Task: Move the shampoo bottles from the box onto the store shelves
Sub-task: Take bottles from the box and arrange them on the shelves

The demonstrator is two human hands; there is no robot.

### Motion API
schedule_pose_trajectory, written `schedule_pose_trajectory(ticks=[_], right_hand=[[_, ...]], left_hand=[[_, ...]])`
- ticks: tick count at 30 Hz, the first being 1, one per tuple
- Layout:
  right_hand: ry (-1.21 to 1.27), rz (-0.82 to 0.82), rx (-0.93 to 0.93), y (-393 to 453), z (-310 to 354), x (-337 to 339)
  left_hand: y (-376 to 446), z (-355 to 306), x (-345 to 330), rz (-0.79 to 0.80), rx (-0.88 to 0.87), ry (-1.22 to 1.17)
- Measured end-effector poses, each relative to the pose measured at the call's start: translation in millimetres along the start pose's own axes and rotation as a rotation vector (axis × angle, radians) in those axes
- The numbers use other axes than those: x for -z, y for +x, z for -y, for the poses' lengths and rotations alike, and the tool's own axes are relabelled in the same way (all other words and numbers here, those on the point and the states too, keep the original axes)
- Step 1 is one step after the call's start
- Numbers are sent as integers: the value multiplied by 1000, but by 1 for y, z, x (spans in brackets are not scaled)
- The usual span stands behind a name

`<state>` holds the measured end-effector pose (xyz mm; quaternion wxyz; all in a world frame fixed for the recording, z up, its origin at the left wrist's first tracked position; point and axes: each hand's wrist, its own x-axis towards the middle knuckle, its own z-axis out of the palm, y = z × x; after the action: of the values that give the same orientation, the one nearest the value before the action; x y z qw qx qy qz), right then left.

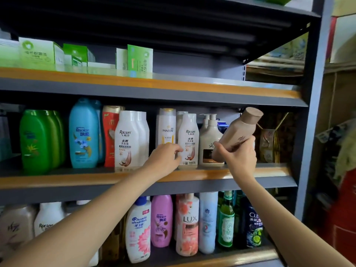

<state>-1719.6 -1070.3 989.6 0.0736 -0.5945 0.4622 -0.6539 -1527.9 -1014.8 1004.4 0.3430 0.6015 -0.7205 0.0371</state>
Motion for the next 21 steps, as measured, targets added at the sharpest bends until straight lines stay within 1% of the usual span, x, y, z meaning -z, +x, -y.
schedule_pose_trajectory(ticks=[3,5,10,12,15,18,21], right_hand=[[-63,99,1,1,-7,-6],[-114,160,25,-1,-5,-12],[-228,293,133,-7,16,-32],[-232,324,148,-10,25,-41],[-231,312,117,-12,29,-50],[-255,238,38,-8,25,-49],[-296,174,18,-2,16,-40]], left_hand=[[0,-2,-7,75,21,86],[-1,1,-9,96,47,120],[-3,17,-2,-26,104,35],[-5,22,4,-38,117,44],[-7,25,9,-20,91,86],[-5,24,9,5,23,118],[1,18,5,-30,-12,96]])
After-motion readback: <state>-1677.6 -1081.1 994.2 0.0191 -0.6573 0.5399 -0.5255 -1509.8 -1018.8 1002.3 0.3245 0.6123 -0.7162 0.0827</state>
